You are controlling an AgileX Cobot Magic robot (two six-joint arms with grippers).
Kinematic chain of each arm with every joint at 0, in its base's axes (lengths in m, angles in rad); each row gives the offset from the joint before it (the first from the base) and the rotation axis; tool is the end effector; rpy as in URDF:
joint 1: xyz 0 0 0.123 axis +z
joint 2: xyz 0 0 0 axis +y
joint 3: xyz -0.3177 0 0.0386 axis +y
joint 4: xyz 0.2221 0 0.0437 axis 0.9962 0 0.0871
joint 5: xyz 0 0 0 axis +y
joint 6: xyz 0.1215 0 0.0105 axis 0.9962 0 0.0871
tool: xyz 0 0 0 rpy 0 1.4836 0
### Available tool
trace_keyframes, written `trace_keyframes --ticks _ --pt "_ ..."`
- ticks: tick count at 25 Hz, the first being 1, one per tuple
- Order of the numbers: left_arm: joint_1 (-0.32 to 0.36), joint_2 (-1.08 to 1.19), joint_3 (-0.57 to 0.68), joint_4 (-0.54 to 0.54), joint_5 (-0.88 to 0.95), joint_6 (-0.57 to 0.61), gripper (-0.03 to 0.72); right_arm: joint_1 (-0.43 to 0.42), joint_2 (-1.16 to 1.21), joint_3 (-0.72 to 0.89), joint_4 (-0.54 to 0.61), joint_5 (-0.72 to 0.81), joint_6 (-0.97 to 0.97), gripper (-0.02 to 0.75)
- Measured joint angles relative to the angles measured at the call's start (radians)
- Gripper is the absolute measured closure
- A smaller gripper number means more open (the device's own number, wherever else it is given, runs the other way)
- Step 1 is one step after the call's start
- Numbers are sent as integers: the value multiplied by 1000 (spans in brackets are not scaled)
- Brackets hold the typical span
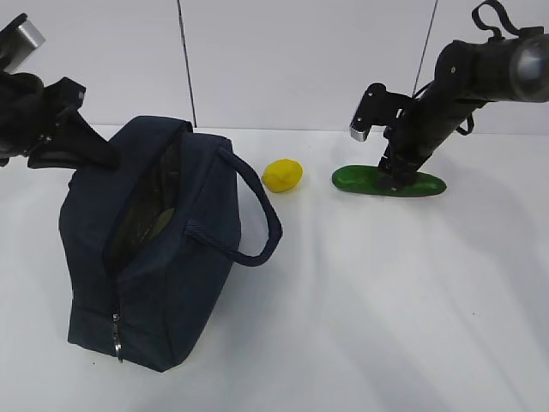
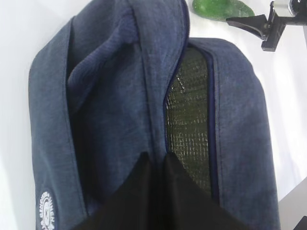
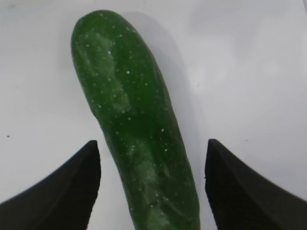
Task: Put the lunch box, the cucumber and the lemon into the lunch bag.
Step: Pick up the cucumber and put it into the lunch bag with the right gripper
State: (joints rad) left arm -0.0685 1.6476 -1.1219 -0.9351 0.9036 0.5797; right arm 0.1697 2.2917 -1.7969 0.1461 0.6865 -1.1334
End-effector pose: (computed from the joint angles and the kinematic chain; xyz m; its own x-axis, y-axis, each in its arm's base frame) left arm 0.3149 -0.0989 0.2796 -0.9168 -0.0286 -0.3983 0.2414 0.7547 -0.6100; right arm 0.5018 0.0974 0.1615 -0.2778 -0.9085 -0.3122 -0.8543 0.3823 -0.3522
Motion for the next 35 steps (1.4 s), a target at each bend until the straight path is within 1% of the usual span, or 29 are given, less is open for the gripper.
trace_keyframes --ticks 5,16,18,22,25,27,29,35 --pt "0 21 0 -4 0 2 679 0 26 -1 35 -2 0 205" --pt "0 49 0 -30 -4 11 679 0 52 -1 41 -2 0 211" --pt "0 49 0 -30 -7 11 679 0 52 -1 41 -2 0 234" --pt "0 49 0 -32 -9 12 679 0 52 -1 41 3 1 314" --pt "0 49 0 -32 -14 12 679 0 52 -4 43 11 1 352" --pt "0 49 0 -35 -14 12 679 0 52 -6 46 18 1 359" --pt "0 49 0 -38 -16 12 679 0 52 -20 59 65 9 360" --pt "0 52 0 -73 -31 12 679 0 33 -116 144 235 67 361"
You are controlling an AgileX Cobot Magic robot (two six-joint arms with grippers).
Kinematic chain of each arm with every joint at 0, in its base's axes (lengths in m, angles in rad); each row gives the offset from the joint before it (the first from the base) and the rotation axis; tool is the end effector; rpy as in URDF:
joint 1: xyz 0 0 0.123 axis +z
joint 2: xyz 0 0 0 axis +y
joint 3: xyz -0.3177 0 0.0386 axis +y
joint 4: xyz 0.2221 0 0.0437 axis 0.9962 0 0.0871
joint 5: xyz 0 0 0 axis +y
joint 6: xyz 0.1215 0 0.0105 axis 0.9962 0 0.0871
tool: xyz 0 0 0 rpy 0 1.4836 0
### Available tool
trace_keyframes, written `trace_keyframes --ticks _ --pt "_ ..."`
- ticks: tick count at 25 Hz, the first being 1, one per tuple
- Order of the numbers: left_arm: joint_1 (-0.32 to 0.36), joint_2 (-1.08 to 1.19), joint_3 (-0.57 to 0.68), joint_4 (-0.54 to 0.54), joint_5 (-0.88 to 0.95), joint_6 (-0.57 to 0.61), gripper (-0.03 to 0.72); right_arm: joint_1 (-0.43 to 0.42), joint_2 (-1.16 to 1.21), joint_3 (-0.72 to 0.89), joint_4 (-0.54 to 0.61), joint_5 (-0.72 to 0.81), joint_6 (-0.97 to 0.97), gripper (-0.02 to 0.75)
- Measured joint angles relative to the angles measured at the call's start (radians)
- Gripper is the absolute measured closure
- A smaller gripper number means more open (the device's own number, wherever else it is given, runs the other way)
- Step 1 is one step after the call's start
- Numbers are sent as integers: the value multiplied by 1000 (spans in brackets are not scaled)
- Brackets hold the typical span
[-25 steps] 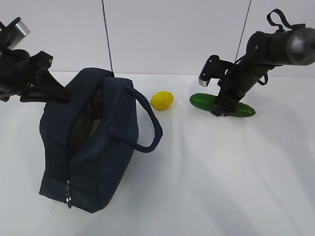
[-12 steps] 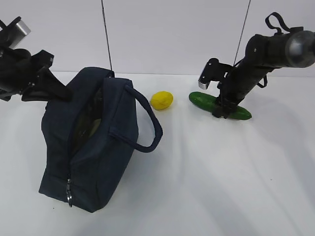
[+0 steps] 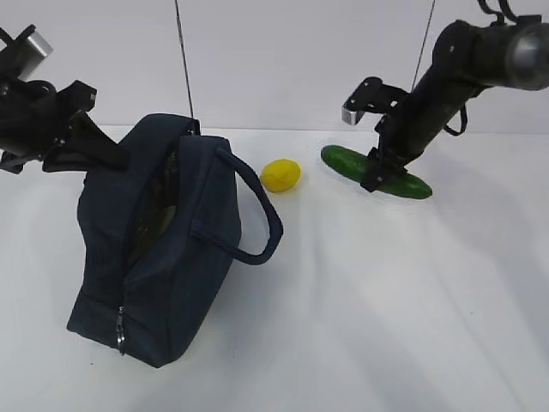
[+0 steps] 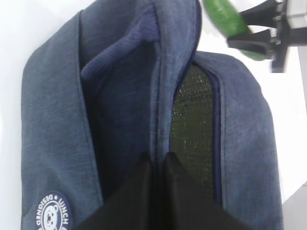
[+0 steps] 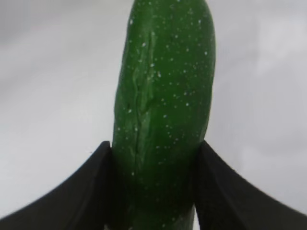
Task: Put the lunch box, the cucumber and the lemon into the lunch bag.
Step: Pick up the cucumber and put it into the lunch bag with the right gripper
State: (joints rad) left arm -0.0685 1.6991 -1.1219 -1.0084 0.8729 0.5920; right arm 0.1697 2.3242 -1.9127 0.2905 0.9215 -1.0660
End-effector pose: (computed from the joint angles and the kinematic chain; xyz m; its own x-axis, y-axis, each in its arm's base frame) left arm 0.3283 -0.1018 0.2677 -0.9253 -0.0904 -0.3682 0.1876 0.7347 -0.6519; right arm 0.4947 0.1130 0.1678 -0.3991 -0.8342 -0.3804 -0.8709 0.4747 -0.1272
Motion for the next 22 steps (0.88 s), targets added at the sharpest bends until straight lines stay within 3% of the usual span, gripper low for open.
trace_keyframes --ticks 7,12,17,22 --pt "0 1 0 -55 -32 0 679 0 -78 -61 171 134 205 363" --pt "0 1 0 -80 -50 0 679 0 -121 -81 401 267 305 363" --pt "0 2 0 -125 -77 23 679 0 -128 -81 651 294 347 363" --pt "0 29 0 -218 -84 62 679 21 -128 -81 734 294 491 363"
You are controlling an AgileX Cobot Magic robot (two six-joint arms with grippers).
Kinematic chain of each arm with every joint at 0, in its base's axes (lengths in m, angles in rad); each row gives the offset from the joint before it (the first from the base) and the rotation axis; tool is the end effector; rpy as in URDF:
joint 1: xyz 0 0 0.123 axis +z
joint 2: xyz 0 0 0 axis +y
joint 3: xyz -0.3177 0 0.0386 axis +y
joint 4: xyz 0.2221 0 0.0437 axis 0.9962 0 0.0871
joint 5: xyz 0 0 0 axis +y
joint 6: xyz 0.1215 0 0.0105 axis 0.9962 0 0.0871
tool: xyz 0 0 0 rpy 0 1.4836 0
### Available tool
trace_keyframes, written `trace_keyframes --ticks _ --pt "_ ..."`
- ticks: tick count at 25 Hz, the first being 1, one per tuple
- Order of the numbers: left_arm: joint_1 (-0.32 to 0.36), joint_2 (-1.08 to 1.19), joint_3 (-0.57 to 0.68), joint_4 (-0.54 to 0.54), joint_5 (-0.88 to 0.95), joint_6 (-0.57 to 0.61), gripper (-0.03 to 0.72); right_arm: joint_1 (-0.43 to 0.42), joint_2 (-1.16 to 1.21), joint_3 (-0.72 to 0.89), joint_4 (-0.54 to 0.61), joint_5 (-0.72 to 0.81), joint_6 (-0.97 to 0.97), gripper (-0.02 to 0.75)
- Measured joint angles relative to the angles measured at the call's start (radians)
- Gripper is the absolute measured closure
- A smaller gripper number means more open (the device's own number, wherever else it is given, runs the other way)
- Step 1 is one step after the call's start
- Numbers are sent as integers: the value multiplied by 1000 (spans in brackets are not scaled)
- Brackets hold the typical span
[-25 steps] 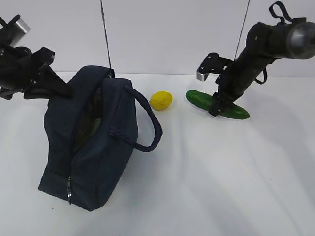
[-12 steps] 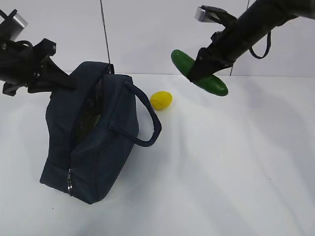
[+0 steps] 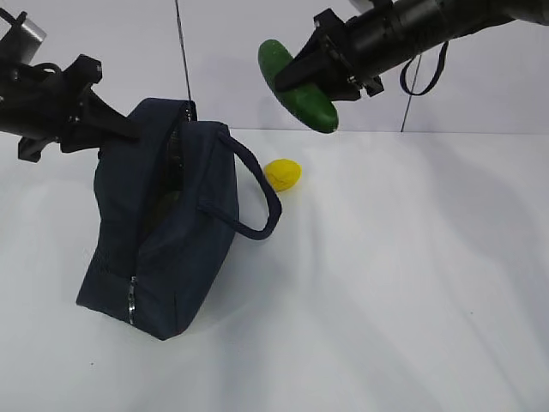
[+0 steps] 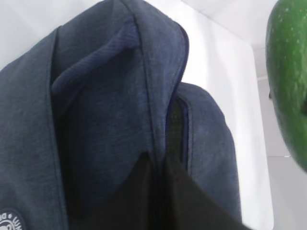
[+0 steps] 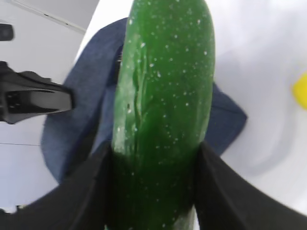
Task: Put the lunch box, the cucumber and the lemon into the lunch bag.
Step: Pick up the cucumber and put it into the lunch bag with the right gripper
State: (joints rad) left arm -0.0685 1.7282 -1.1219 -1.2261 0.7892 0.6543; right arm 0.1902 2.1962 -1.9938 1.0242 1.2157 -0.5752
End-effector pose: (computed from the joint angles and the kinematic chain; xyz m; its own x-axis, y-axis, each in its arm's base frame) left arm 0.3489 -0.1057 0.2721 -0.8868 -0.2603 -0.3819 0.1223 0.6648 -0.7369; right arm 0.4517 0.1865 0.2922 -0.8307 -0.1941 -0.5219 -0.5407 0.5046 0.6730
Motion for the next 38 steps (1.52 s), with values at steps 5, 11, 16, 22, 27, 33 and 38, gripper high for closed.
trace_keyframes --ticks 5,11,16,22,27,33,38 --pt "1 26 0 -97 -7 51 679 58 0 0 72 0 109 363" --pt "2 29 0 -118 -15 75 679 124 0 0 122 0 209 363" --pt "17 29 0 -159 -17 87 679 156 0 0 124 0 248 364" --pt "23 32 1 -227 -24 118 679 181 0 0 124 0 271 364" --pt "24 32 1 -275 13 140 679 196 0 0 124 0 277 364" --pt "24 34 2 -295 78 144 679 199 18 0 47 0 296 364" --pt "24 34 4 -322 107 144 679 199 57 0 -28 -11 306 364"
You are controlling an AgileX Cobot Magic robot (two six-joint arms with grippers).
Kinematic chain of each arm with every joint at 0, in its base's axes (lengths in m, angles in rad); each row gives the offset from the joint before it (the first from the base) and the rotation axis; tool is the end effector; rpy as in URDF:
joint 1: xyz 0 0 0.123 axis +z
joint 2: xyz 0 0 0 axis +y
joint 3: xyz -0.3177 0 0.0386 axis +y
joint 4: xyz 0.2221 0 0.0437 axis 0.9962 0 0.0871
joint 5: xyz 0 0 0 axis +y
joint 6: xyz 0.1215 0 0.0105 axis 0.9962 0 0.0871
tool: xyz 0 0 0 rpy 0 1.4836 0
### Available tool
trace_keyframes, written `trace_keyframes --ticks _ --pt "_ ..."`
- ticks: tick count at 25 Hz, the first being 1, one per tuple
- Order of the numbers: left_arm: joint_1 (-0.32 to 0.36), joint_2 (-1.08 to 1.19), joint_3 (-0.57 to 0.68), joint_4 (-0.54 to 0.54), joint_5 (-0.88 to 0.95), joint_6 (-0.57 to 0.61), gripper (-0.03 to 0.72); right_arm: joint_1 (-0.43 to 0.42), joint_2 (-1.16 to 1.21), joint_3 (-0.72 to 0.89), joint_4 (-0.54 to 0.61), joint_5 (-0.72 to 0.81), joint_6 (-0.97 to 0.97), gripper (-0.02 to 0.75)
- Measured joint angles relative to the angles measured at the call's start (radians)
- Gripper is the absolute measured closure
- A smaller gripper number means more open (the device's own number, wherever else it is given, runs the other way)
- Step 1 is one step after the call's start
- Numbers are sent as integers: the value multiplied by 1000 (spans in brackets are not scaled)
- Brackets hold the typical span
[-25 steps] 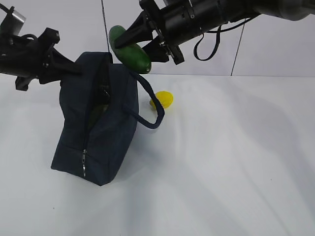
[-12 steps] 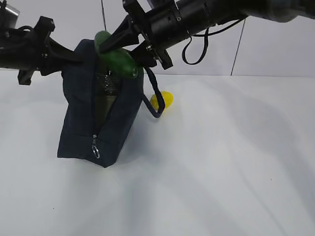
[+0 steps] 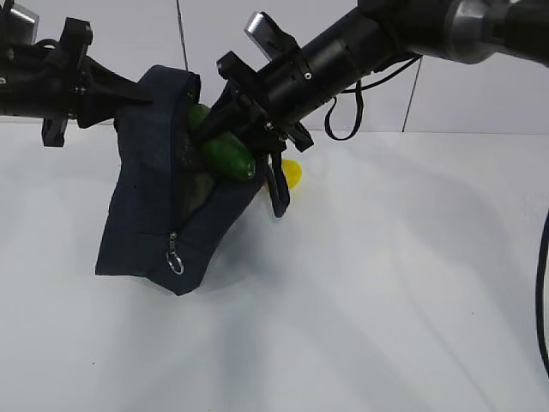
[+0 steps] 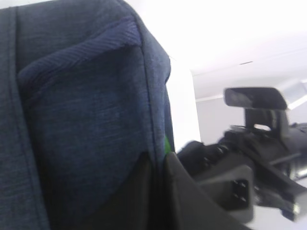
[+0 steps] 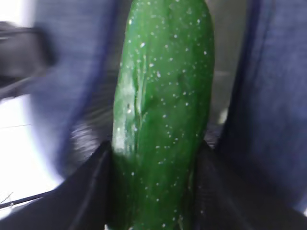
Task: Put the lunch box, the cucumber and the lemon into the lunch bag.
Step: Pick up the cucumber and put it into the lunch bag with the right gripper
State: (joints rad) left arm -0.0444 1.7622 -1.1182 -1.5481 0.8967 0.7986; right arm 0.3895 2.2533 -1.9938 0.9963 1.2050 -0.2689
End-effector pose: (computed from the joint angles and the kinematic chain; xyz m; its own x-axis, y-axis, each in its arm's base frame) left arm 0.3610 -0.1115 0.2871 -0.8642 -0.3811 -0.3283 0.1323 0.4575 -0.8793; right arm 0.4156 0.2740 0.2620 -0.9407 -0.2293 -0.2500 -0.3352 0.5150 0.7890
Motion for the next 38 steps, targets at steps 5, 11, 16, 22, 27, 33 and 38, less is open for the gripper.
trace_keyframes --ticks 5,11,16,22,27,33,38 --pt "0 0 0 0 14 0 679 0 14 0 11 -61 6 364" --pt "0 0 0 2 47 0 679 3 15 0 77 -70 -44 364" --pt "-11 0 0 2 55 0 679 25 15 0 77 -93 -111 363" --pt "-15 0 0 0 55 0 679 31 15 0 89 -92 -268 249" --pt "-15 0 0 2 53 0 679 36 15 0 107 -87 -298 187" --pt "-15 0 0 2 53 0 679 36 15 0 106 -87 -300 180" --pt "-16 0 0 4 51 0 679 36 15 0 -4 -65 -300 179"
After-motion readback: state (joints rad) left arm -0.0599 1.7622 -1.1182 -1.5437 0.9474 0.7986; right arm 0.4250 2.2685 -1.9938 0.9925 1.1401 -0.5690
